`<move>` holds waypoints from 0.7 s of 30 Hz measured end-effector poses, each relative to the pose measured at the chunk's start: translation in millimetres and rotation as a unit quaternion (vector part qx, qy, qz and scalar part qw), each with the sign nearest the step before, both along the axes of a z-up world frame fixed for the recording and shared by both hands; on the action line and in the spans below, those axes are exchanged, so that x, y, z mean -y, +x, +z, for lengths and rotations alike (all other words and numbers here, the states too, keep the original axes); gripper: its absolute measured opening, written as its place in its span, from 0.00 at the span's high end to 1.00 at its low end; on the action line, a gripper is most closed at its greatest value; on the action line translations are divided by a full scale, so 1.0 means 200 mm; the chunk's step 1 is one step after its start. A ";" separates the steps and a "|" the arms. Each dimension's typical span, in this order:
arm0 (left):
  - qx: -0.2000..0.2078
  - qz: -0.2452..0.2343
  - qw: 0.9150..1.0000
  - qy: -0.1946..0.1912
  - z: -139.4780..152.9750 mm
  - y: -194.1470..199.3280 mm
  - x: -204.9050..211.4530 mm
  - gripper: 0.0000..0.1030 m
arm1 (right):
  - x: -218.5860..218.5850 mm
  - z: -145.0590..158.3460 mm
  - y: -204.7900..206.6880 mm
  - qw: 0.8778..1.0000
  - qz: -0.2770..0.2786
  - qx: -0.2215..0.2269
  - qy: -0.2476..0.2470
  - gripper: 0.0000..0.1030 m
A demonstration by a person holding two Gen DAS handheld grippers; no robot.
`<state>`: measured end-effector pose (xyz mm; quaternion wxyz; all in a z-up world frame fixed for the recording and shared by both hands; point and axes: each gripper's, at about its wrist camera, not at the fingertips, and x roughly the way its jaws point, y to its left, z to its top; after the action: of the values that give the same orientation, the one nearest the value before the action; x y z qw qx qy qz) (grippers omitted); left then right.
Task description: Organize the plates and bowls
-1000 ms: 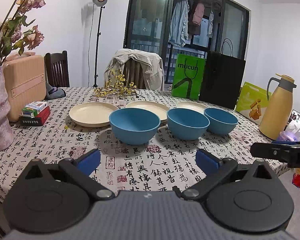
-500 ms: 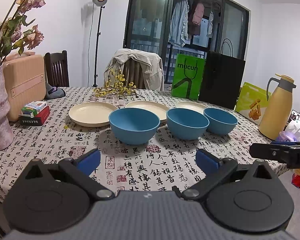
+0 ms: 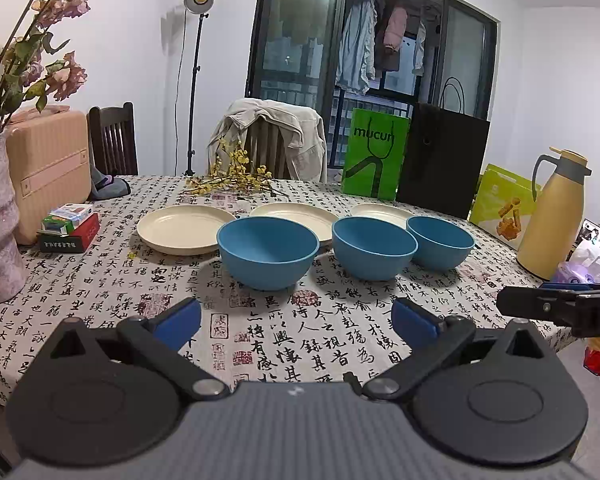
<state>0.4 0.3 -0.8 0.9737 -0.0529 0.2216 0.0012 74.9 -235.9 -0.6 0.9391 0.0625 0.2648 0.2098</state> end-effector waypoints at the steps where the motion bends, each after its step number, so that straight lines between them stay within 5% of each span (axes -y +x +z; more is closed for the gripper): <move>1: 0.000 0.000 1.000 0.000 0.00 0.00 0.00 0.00 | 0.00 0.00 0.00 1.000 0.000 0.000 0.000 0.00; 21: 0.008 -0.003 1.000 0.006 0.01 -0.01 0.00 0.00 | -0.01 -0.02 0.00 1.000 0.000 0.002 0.001 0.00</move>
<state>-1.0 -0.5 0.5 0.9758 -0.0468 0.2138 -0.0010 74.8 -234.3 -4.0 0.9396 0.0631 0.2625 0.2103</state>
